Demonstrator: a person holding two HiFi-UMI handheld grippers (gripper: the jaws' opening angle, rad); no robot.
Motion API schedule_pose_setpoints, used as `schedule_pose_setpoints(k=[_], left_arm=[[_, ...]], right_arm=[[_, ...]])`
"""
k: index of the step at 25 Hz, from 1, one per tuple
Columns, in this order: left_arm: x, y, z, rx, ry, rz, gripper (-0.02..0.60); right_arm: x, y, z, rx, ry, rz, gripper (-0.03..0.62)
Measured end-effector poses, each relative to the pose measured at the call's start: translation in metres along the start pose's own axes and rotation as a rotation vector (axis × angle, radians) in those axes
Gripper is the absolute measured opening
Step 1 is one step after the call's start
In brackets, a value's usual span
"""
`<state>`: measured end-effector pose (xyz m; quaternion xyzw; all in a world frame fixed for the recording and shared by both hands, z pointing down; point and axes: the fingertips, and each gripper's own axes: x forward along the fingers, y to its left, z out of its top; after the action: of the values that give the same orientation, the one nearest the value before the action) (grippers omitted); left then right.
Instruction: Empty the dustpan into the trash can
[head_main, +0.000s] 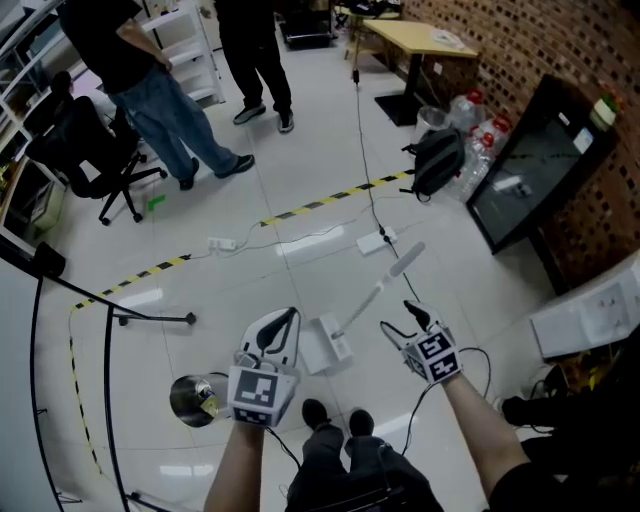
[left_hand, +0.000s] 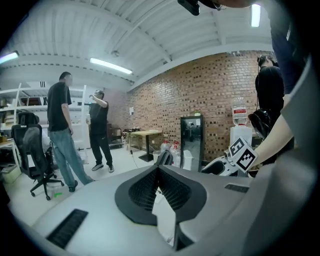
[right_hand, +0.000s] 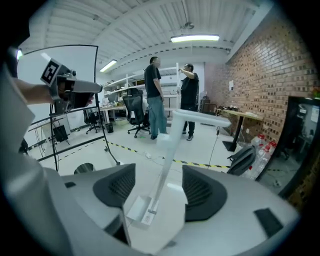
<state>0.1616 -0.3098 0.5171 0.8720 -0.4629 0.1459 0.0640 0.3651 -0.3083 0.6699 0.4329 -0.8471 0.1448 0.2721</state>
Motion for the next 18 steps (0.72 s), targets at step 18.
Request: schedule_pose_setpoints(k=[18], left_arm=[[-0.023, -0.08, 0.152, 0.174, -0.067, -0.052, -0.002]], right_arm=[[-0.158, 0.038, 0.187, -0.058, -0.342, 0.155, 0.293]])
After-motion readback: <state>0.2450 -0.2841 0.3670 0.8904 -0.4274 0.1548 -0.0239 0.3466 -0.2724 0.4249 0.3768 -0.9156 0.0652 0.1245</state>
